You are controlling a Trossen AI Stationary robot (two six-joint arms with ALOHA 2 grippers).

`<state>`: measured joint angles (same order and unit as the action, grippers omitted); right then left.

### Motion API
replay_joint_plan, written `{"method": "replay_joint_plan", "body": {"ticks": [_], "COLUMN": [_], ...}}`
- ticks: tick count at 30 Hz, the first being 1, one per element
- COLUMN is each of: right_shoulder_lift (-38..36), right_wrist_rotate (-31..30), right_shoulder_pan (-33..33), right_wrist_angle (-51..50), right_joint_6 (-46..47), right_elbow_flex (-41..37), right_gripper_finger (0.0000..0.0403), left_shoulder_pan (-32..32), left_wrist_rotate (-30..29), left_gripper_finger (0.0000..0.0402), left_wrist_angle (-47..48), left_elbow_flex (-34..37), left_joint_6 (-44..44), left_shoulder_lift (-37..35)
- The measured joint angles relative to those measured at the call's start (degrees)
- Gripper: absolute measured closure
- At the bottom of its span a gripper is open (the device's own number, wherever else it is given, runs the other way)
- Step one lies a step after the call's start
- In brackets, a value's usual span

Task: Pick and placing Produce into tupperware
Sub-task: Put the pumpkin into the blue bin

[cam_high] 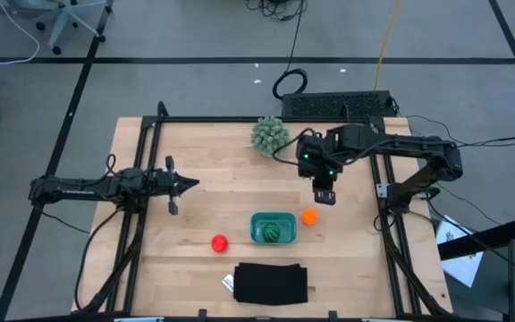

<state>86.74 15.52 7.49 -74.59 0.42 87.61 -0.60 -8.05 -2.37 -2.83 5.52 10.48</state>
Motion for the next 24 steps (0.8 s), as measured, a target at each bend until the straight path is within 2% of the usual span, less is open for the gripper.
{"method": "replay_joint_plan", "body": {"ticks": [4, 10, 13, 17, 24], "right_shoulder_lift": [0.0, 0.0, 0.0, 0.5, 3.3], "right_wrist_rotate": [-0.7, -5.2, -6.5, -6.8, -6.6], "right_shoulder_pan": [-1.5, -3.4, -3.5, -3.8, -7.8], "right_wrist_angle": [0.0, 1.5, 2.9, 3.2, 7.1], "right_joint_6": [-1.3, -1.4, 0.3, 1.9, -0.2], "right_elbow_flex": [0.0, 0.0, 0.0, 0.0, -0.7], "right_gripper_finger": [0.0282, 0.0156, 0.0111, 0.0083, 0.0080], "left_shoulder_pan": [0.0, 0.0, 0.0, 0.0, 0.0], "left_wrist_rotate": [0.0, 0.0, 0.0, 0.0, 0.0], "left_gripper_finger": [0.0396, 0.0396, 0.0396, 0.0396, 0.0396], "left_wrist_angle": [0.4, 0.8, 1.0, 1.0, 1.2], "left_elbow_flex": [0.0, 0.0, 0.0, 0.0, 0.0], "left_joint_6": [0.0, -0.3, -0.4, -0.5, -0.9], "left_shoulder_lift": [0.0, 0.0, 0.0, 0.0, 0.0]}}
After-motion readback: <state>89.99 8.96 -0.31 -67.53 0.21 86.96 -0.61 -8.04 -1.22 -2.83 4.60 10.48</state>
